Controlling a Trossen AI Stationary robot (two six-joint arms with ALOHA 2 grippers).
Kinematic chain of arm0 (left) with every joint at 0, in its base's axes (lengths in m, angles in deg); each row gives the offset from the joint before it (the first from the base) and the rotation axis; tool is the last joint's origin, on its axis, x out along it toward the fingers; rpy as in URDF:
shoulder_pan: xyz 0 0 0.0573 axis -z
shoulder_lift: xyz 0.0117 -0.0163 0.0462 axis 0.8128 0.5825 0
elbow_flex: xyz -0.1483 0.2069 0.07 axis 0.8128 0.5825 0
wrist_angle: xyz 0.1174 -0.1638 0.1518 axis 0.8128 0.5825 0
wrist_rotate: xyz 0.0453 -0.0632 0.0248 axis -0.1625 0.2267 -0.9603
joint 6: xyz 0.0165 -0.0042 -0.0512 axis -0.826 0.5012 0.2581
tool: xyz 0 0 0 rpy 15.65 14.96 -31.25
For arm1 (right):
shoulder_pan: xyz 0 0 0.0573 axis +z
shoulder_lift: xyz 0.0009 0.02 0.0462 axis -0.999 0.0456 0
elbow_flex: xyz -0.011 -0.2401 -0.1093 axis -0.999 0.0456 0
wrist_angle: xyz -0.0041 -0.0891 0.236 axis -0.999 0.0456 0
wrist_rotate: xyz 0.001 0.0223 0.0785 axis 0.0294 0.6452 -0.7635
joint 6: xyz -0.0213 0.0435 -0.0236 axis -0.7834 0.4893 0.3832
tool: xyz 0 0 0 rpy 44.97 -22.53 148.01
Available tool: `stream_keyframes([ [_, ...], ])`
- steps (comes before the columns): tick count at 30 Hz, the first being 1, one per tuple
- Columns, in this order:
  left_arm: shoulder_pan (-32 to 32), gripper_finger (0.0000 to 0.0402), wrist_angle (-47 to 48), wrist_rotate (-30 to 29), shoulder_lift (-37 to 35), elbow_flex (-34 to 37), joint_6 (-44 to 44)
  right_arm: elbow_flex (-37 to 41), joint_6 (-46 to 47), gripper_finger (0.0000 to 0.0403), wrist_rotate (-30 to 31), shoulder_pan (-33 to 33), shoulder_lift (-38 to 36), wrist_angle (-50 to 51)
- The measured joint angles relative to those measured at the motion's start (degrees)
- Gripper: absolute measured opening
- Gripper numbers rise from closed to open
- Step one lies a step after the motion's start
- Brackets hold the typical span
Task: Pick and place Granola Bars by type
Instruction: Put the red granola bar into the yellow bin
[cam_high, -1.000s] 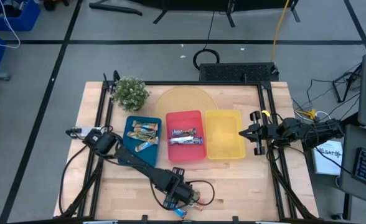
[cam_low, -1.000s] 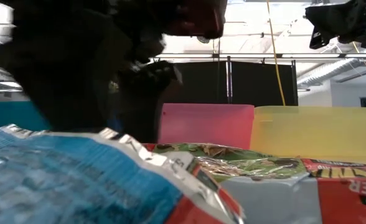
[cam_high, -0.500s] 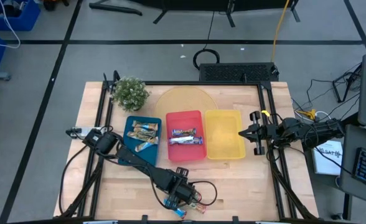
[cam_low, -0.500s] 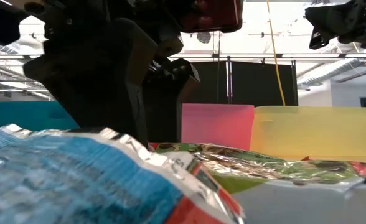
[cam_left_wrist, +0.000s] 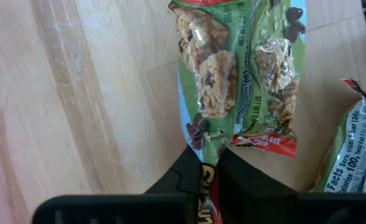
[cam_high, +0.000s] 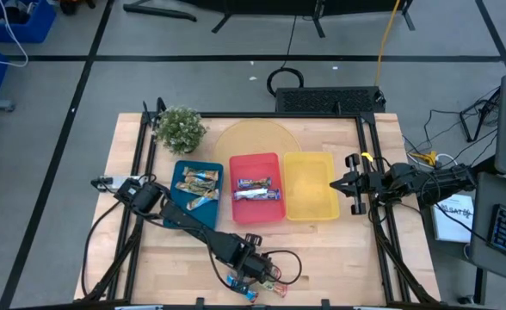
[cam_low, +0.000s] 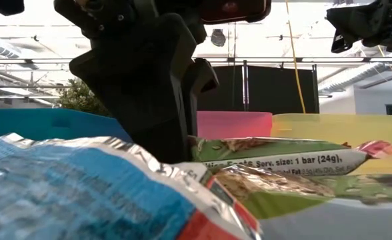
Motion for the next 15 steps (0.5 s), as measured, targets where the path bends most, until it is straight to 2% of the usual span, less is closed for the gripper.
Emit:
stream_keyframes([
  [5, -0.8, 0.0056, 0.3, 0.0, 0.0, -0.2, -1.3, 0.0, 0.0, 0.0, 0.0, 0.0, 0.0, 0.1],
  [11, -2.9, 0.0031, 4.1, 1.6, -0.3, -4.8, -4.0, 0.0, 0.0, 0.0, 0.0, 0.0, 0.0, 0.1],
  [15, -4.3, 0.0026, 7.3, 0.8, -1.2, -11.7, -7.8, 0.0, -0.1, 0.0, 0.0, 0.0, 0.0, 0.3],
])
